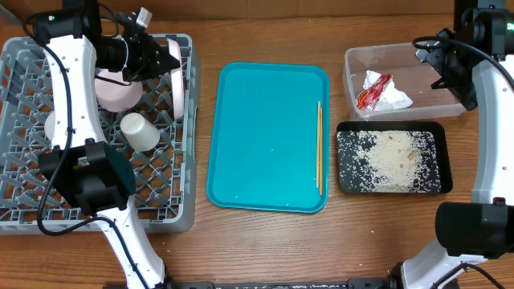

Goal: Sort waste into correct bins and load items into the dishwasher
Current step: 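Lower the plate upright into the rack's right slots, then open the left gripper and move it right toward the chopsticks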

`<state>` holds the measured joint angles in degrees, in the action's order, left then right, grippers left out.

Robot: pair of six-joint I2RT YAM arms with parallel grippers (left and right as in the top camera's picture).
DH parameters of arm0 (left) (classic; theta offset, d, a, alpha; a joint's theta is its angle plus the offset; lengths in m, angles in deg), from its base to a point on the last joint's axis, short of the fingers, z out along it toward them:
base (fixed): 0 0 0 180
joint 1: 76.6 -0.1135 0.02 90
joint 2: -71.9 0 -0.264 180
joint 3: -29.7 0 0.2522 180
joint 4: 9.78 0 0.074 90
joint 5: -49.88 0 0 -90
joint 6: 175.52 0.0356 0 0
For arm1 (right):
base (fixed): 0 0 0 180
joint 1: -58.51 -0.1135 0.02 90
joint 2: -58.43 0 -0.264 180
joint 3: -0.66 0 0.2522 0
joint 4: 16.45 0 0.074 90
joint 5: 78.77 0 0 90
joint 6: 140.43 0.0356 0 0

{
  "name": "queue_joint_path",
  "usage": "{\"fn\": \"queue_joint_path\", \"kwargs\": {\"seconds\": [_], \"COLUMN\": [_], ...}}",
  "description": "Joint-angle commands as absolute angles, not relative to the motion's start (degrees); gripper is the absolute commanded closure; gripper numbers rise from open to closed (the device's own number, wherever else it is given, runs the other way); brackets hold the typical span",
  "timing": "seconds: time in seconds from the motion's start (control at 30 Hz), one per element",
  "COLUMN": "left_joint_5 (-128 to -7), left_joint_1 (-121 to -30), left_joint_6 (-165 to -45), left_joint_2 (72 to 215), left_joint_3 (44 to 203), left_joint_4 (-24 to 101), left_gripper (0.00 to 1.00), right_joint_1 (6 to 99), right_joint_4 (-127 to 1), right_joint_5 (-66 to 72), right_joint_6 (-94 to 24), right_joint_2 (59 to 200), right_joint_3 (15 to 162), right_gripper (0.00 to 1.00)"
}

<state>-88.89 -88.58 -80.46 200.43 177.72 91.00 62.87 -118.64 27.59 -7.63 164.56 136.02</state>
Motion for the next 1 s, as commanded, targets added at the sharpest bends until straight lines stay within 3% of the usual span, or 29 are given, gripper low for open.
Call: {"fn": "queue_joint_path", "kwargs": {"seconds": [0.0,0.07,0.1,0.23,0.5,0.97], "left_joint_5": [-85.4,-84.9,-84.7,-81.5,-58.2,-62.4], "left_joint_1": [-88.2,-88.3,-88.4,-89.1,-88.2,-77.7], "left_joint_6": [-79.1,-79.4,-79.6,-80.5,-90.3,-91.5], "left_joint_2": [200.9,200.9,200.9,200.3,197.9,187.2], "left_joint_3": [177.4,177.4,177.5,178.4,189.3,194.2], "left_joint_4": [90.9,91.0,91.0,91.9,98.9,100.8], "left_gripper": [0.63,0.41,0.4,0.4,0.4,0.4], "right_joint_1": [62.7,62.7,62.7,62.7,62.7,62.7], "right_joint_4": [-118.4,-118.4,-118.4,-118.4,-118.4,-118.4], "right_joint_5": [28.3,28.3,28.3,28.3,28.3,28.3], "right_joint_6": [-7.8,-7.9,-7.9,-7.8,-7.8,-7.9], "right_joint_2": [164.2,164.2,164.2,164.2,164.2,164.2], "right_joint_3": [136.1,136.1,136.1,136.1,136.1,136.1], "right_gripper": [0.0,0.0,0.0,0.0,0.0,0.0]}}
